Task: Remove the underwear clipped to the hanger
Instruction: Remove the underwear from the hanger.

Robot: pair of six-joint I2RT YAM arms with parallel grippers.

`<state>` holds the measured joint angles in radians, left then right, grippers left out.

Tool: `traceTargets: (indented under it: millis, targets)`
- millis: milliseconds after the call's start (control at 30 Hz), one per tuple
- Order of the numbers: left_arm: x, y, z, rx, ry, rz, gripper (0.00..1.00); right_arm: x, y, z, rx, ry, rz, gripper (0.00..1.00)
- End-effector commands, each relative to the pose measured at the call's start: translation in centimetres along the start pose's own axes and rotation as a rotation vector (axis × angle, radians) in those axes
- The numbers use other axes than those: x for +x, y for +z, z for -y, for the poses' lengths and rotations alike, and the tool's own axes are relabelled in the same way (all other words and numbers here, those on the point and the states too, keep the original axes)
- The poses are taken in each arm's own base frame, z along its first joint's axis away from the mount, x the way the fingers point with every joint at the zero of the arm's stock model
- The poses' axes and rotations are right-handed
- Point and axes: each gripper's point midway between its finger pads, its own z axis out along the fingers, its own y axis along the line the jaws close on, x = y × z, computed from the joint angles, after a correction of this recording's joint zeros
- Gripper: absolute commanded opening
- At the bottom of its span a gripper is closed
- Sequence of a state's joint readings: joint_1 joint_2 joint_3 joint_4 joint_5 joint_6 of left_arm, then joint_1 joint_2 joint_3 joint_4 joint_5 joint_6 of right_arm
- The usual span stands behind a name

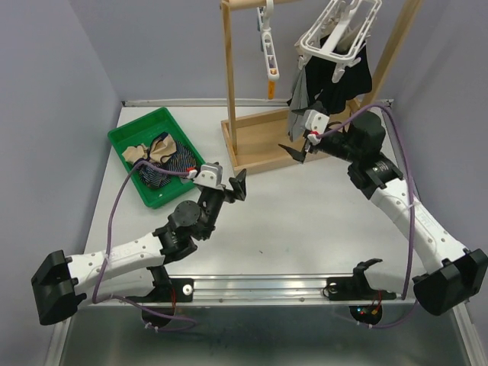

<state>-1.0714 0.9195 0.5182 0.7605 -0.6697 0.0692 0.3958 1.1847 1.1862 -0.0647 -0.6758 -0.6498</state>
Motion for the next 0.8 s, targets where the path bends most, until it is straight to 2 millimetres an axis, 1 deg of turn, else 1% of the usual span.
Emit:
traceTargets:
  millis: [0,33,67,100,133,167,200,300,333,467,500,533,567,600,700,767]
  targets:
    - [-0.7,-0.6,-2.0,-0.072,-0.029,0.035,0.89,-3.9,-1.4,6.0,0.372,-0.114,0.148,1.0]
    - [-1.0,-0.7,-2.4,-0.077,-0.037,0.044,0.89,-5.2,-2.1,7.2,0.451,-0.122,0.211,1.0]
    - [-0.8,-0.8,-2.7,-0.083,-0.033,0.043,0.89,-4.5,-1.8,7.3,0.455,-0.097,0.198,1.0]
    - [-0.9,-0.8,-3.1,-0.092,-0.031,0.045,0.89,-4.5,-1.7,7.8,0.473,-0.066,0.193,1.0]
    - [-1.1,-0.9,-3.3,-0.097,-0.035,0.052,0.89,-3.9,-1.8,8.6,0.517,-0.027,0.177,1.0]
    - [-0.9,-0.8,-3.8,-0.104,-0.03,0.053,0.89,-3.0,-1.3,8.9,0.53,-0.003,0.161,1.0]
    - [-1.1,-0.9,-4.0,-0.108,-0.034,0.059,0.89,-3.5,-1.5,9.6,0.565,-0.005,0.189,1.0]
    - [-1.1,-0.7,-4.4,-0.109,-0.037,0.064,0.89,-2.7,-1.1,10.7,0.625,0.008,0.212,1.0]
    - [-1.0,-0.7,-4.4,-0.102,-0.036,0.062,0.89,-3.4,-1.2,11.2,0.647,-0.011,0.241,1.0]
    - [-0.7,-0.7,-4.6,-0.103,-0.038,0.059,0.89,-3.0,-0.7,11.9,0.674,-0.009,0.257,1.0]
    - [-0.6,-0.7,-4.6,-0.103,-0.038,0.057,0.89,-3.4,-0.7,12.1,0.684,-0.024,0.283,1.0]
    - [-0.6,-0.6,-4.7,-0.103,-0.039,0.057,0.89,-3.2,-0.5,12.1,0.684,-0.031,0.29,1.0]
    - [-0.5,-0.6,-4.7,-0.101,-0.041,0.056,0.89,-3.7,-0.7,12.2,0.698,-0.046,0.32,1.0]
    - [-0.4,-0.6,-4.7,-0.098,-0.043,0.056,0.89,-3.4,-0.5,12.2,0.696,-0.043,0.314,1.0]
    - [-0.4,-0.5,-4.8,-0.097,-0.044,0.056,0.89,-3.6,-0.4,12.9,0.726,-0.027,0.347,0.99]
    - [-0.3,-0.4,-4.9,-0.096,-0.044,0.056,0.89,-2.9,0.0,13.3,0.743,0.002,0.346,0.98]
